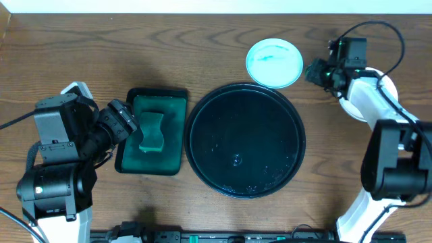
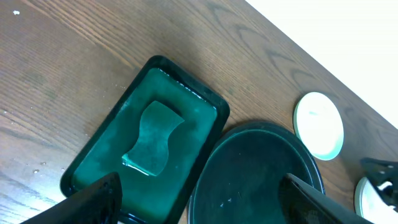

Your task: Clean dirty plates on tray and stack at the side

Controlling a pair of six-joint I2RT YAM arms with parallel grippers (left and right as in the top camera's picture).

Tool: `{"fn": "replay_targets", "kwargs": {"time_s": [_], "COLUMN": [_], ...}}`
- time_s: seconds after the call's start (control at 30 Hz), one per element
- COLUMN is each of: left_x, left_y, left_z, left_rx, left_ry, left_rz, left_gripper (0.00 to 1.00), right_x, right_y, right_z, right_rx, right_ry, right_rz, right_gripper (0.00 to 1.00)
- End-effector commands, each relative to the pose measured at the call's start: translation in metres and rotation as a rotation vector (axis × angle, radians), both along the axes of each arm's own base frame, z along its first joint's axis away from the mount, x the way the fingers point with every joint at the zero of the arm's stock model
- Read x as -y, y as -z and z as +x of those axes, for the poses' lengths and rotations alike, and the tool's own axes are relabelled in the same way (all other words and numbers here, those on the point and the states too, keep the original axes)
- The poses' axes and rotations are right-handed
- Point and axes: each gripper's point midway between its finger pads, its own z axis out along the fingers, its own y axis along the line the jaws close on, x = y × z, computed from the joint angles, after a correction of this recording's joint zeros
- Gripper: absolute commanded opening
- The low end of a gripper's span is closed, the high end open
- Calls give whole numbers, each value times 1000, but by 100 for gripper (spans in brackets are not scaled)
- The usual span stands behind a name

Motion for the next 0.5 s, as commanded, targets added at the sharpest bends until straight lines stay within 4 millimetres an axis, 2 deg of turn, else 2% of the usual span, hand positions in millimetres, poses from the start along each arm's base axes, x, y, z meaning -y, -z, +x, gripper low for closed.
{"fn": "replay_targets", "kwargs": {"time_s": [0.0, 0.1, 0.23, 0.33, 0.37, 0.4, 0.47], "left_x": [0, 0, 0, 0, 0, 0, 0], "left_y": [-4, -4, -4, -4, -4, -4, -4], "left_z": [0, 0, 0, 0, 0, 0, 0], "left_rx": [10, 10, 10, 10, 10, 10, 10], "left_ry": [3, 3, 3, 3, 3, 3, 3], "left_rz": [-4, -4, -4, -4, -4, -4, -4], "left_gripper": [81, 81, 81, 81, 80, 81, 80], "right_x": [-34, -43, -32, -27, -26, -25, -23], "right_y": [29, 44, 65, 72, 72, 72, 67], "right_z": [-4, -2, -7, -8, -9, -9, -8], "right_rx": [-49, -58, -117, -135, -137, -139, -130], "right_ry": [-72, -86, 5, 37, 37, 40, 43], "right_rz": [69, 53, -4, -11, -12, -11, -7], "right_gripper": [57, 56, 42, 24, 15, 1, 1]}}
